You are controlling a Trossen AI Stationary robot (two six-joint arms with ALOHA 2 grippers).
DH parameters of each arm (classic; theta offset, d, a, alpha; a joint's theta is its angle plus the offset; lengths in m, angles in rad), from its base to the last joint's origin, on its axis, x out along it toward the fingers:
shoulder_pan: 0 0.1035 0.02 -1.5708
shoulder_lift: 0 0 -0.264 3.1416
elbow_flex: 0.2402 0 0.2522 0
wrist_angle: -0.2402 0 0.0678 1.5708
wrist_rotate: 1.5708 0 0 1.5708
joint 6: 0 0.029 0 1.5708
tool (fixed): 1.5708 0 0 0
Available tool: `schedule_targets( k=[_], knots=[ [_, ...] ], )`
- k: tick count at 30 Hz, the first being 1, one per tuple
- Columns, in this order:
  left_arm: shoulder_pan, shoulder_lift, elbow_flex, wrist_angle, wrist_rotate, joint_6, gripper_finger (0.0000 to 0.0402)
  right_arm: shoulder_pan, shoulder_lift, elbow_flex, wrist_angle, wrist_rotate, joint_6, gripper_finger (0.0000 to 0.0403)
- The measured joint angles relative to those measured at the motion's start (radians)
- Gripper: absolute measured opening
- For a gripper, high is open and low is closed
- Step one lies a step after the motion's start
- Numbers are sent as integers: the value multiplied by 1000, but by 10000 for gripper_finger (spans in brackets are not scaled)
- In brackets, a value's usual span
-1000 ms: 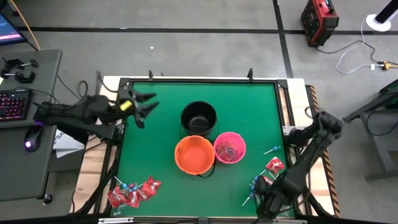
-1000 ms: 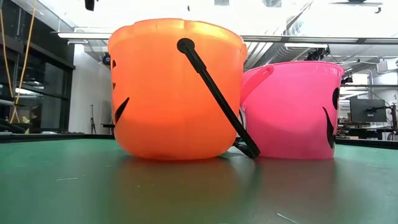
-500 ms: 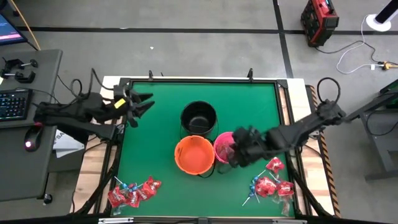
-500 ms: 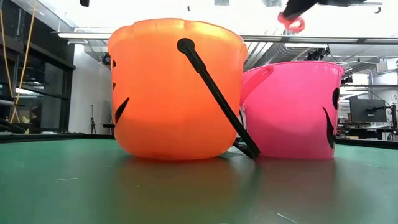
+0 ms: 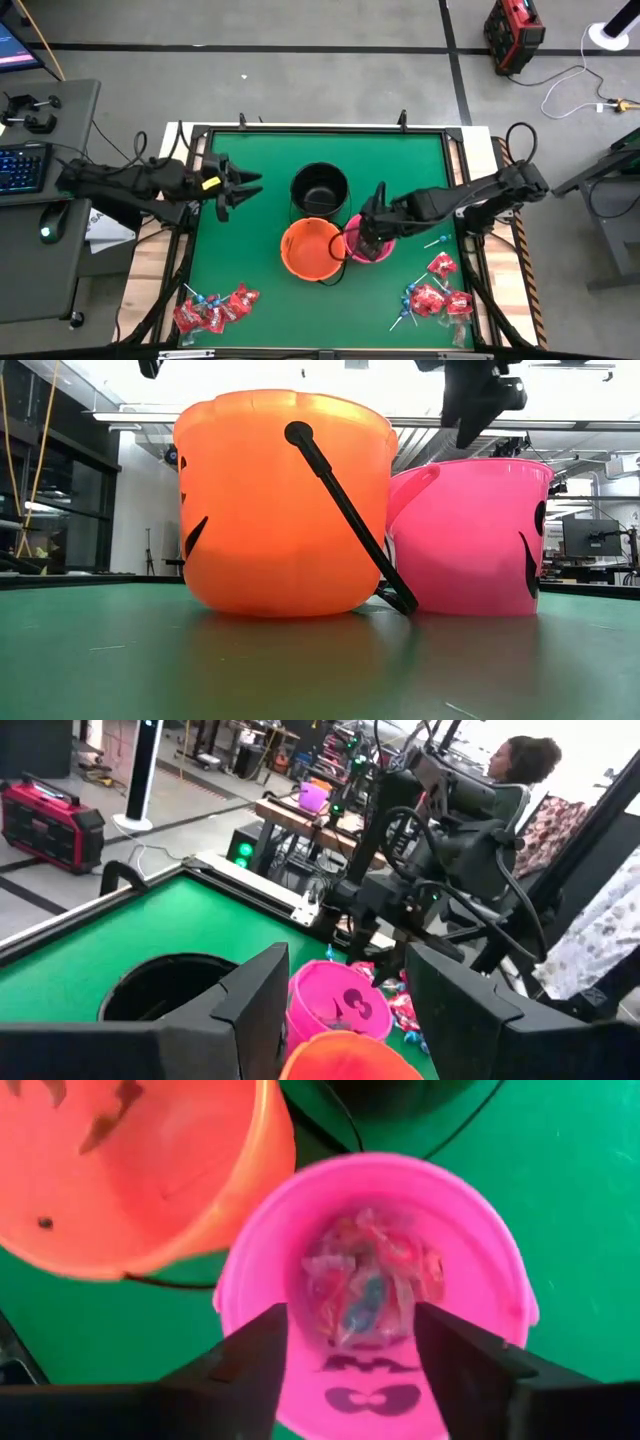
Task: Sort candy by brand, put in halloween buckets
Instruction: Put the blue gummy into the pink bucket
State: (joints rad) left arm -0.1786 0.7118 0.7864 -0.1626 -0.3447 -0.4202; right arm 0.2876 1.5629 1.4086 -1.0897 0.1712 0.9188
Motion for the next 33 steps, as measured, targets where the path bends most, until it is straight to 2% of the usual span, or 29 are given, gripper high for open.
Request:
schedule_targets(
  k=[3,8,11,15,20,23,26,29,33],
  knots=[
    [-30,7,0,-42,25,-47,192,26,-17,0,-48,-6,11,242],
    [-152,68,1,-296,127,-243,184,129,-70,0,-247,23,106,247],
    [-262,143,0,-391,237,-393,177,191,-115,0,-354,53,212,248],
    [-418,261,1,-440,425,-578,168,239,-160,0,-398,96,321,248],
    [-620,440,1,-462,662,-759,161,244,-171,0,-388,173,357,248],
    [-726,553,1,-463,744,-845,159,236,-168,0,-386,198,355,248],
    [-783,639,1,-474,774,-936,158,236,-168,0,-378,224,354,248],
    [-792,692,0,-482,772,-1007,158,236,-168,0,-378,237,356,248],
    [-788,729,0,-495,719,-1096,158,236,-168,0,-378,236,343,248]
  ],
)
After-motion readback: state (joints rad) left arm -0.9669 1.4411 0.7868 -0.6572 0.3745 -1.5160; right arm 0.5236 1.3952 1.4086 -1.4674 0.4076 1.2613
